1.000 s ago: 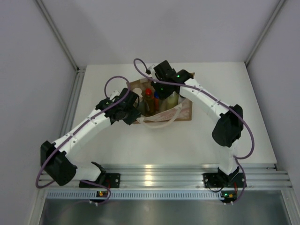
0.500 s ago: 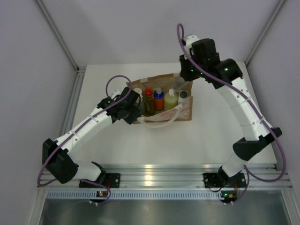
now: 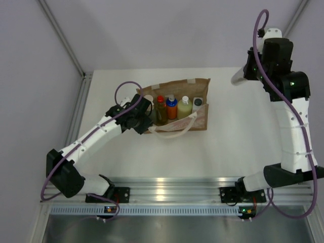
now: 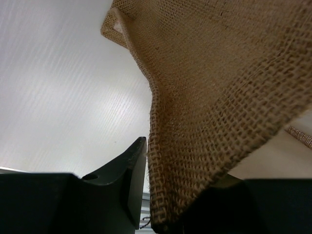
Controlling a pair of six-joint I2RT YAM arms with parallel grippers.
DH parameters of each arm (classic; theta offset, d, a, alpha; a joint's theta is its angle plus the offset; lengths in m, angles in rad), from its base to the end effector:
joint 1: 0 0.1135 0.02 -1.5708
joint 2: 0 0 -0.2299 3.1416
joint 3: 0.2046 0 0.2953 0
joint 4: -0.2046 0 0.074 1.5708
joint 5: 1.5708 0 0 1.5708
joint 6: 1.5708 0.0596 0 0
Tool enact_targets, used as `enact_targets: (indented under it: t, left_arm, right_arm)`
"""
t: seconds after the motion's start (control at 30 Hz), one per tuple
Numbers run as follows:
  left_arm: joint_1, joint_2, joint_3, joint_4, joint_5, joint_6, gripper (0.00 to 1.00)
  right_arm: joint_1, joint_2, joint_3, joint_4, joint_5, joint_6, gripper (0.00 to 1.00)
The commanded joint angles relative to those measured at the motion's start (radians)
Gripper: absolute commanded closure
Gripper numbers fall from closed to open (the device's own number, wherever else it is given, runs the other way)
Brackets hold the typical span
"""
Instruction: Take the personal care products out of the canvas bag
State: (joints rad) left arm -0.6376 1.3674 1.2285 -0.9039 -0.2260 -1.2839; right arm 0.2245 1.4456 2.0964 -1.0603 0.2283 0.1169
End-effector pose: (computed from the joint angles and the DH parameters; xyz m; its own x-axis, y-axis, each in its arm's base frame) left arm 0.2769 -0.1885 0.2440 -0.6658 -0.6700 -0.3282 -0.5272 0.7338 -0.4284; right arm 0.3014 0.0550 0.5119 -0.3872 0.0281 -0.9216 0.0309 0.9994 0.0175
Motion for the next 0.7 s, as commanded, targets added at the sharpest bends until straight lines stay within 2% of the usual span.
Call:
enact_targets:
  t: [0.0, 0.1, 0.27, 0.67]
  left_arm:
    - [-0.002, -0.014, 0.029, -0.024, -0.006, 0.005, 0.64]
    - [0.0, -0.017, 0.031, -0.024, -0.003, 0.009, 0.64]
    - [-0.002, -0.021, 0.028, -0.026, 0.008, 0.028, 0.64]
    - [-0.002, -0.034, 0.026, -0.026, 0.014, 0.037, 0.64]
  right_arm:
    - [-0.033, -0.028, -0.141, 0.133, -0.012, 0.021, 1.0]
    - [-0.068, -0.06, -0.308, 0.268, -0.032, 0.027, 1.0]
    - [-0.123, -0.034, -0.495, 0.41, -0.104, 0.024, 1.0]
    - [-0.152, 0.091, -0.694, 0.566, -0.196, 0.02, 1.0]
